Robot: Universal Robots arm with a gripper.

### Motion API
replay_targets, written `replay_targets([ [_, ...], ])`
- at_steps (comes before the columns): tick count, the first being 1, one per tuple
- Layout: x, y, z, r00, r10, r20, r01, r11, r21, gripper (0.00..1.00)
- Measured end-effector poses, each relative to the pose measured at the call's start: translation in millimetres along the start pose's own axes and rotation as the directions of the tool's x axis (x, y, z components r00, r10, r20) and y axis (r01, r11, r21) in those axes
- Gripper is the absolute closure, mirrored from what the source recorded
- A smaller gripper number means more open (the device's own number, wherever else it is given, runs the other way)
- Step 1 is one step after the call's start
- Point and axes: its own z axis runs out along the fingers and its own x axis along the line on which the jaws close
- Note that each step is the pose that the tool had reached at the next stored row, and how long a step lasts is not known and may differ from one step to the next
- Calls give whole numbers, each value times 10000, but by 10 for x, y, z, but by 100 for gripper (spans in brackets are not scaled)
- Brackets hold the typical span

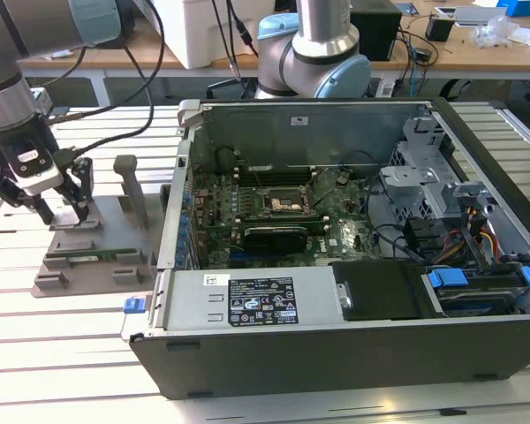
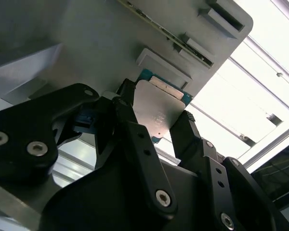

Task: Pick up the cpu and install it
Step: 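Pick up the cpu and move it towards the insertion slot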

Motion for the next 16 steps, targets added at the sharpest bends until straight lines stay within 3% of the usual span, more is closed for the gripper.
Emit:
replay_targets([
  [13, -7, -6, -257, 10000, 0, 0, 0, 10000, 1, 45],
  [16, -9, -8, -351, 10000, -1, 0, 1, 10000, 0, 45],
])
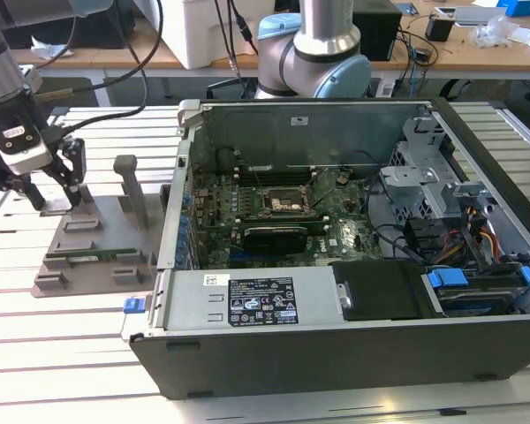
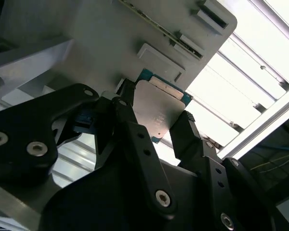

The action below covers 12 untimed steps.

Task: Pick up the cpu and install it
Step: 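Pick up the cpu and move it towards the insertion slot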

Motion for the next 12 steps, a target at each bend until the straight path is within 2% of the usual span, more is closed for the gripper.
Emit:
replay_targets([
  [1, -1, -1, -41, 10000, 1, 0, -1, 10000, 0, 45],
  [6, -3, -3, -122, 10000, 0, 0, 0, 10000, 0, 45],
  [12, -6, -5, -255, 10000, 1, 0, -1, 10000, 0, 45],
])
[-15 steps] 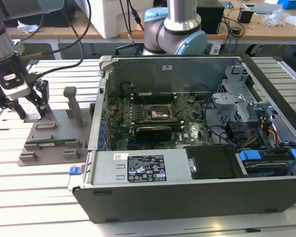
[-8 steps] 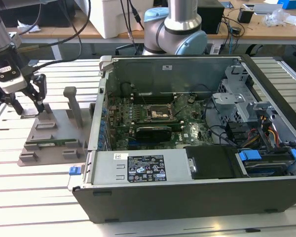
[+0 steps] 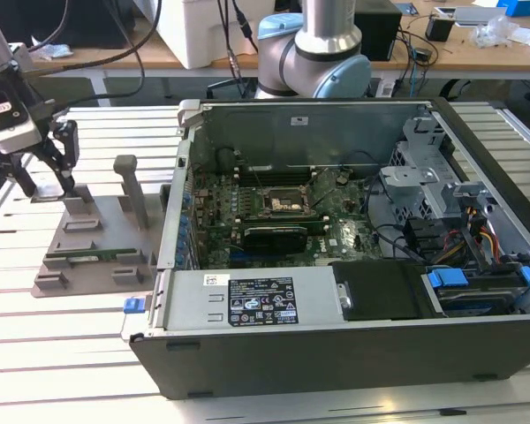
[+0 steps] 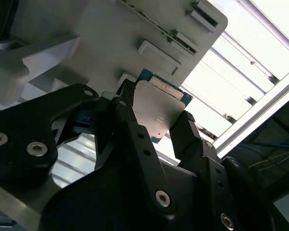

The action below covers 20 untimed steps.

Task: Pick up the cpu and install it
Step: 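Pick up the cpu and move it towards the insertion slot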

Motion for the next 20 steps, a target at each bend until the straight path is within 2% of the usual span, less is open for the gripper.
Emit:
replay_targets([
  [5, -2, -2, -91, 10000, 0, 0, 0, 10000, 0, 45],
  [8, -5, -4, -193, 10000, 0, 0, 0, 10000, 0, 45],
  [14, -9, -8, -337, 10000, 0, 0, 0, 10000, 0, 45],
  [20, -12, -10, -444, 10000, 0, 0, 0, 10000, 0, 45],
])
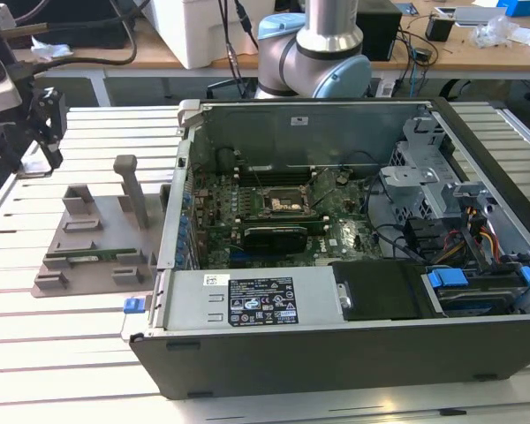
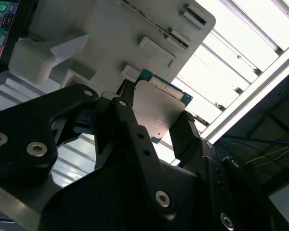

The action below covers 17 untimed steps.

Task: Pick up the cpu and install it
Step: 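Pick up the cpu and move it towards the insertion slot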

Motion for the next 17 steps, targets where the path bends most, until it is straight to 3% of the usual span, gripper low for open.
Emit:
replay_targets([
  [8, -6, -5, -219, 10000, 0, 0, 0, 10000, 0, 45],
  [17, -10, -9, -400, 10000, 0, 1, 0, 10000, 0, 45],
])
